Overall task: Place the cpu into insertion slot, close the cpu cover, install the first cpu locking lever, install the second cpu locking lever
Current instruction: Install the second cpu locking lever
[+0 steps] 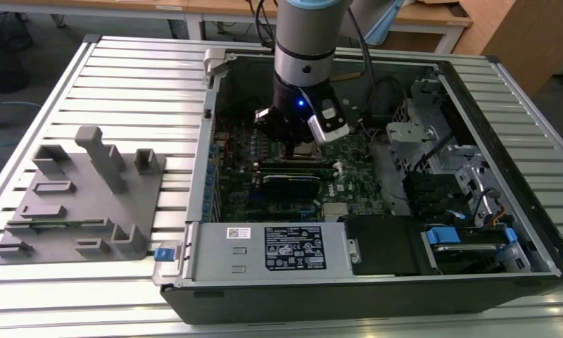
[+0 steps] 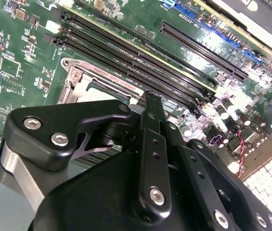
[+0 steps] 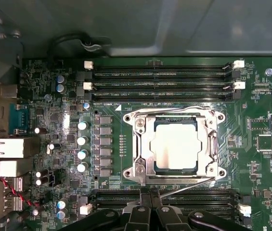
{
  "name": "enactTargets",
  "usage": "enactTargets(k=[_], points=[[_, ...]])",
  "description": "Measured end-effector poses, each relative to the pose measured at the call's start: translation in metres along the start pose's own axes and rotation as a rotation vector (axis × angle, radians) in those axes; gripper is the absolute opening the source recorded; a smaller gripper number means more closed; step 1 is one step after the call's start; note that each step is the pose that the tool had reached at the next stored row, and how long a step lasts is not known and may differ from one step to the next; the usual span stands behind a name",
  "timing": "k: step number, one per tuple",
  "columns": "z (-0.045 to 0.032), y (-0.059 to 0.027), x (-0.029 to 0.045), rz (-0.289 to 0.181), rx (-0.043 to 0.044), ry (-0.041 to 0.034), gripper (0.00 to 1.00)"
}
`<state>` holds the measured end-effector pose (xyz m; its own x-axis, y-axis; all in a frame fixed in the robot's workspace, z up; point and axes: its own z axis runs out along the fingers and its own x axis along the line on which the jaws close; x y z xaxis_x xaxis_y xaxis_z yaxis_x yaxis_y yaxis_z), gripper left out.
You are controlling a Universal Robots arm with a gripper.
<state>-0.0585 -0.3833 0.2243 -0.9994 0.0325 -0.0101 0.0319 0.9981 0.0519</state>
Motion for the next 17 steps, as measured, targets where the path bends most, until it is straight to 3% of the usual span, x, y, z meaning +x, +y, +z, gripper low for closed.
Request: enactTargets(k=[10,17], points=[[0.0023,-0.0002,0.0017,0.0,0.0023,0.0,0.11],[0.0115,-0.0006,0.0025,0.0,0.0024,0.0,0.11]])
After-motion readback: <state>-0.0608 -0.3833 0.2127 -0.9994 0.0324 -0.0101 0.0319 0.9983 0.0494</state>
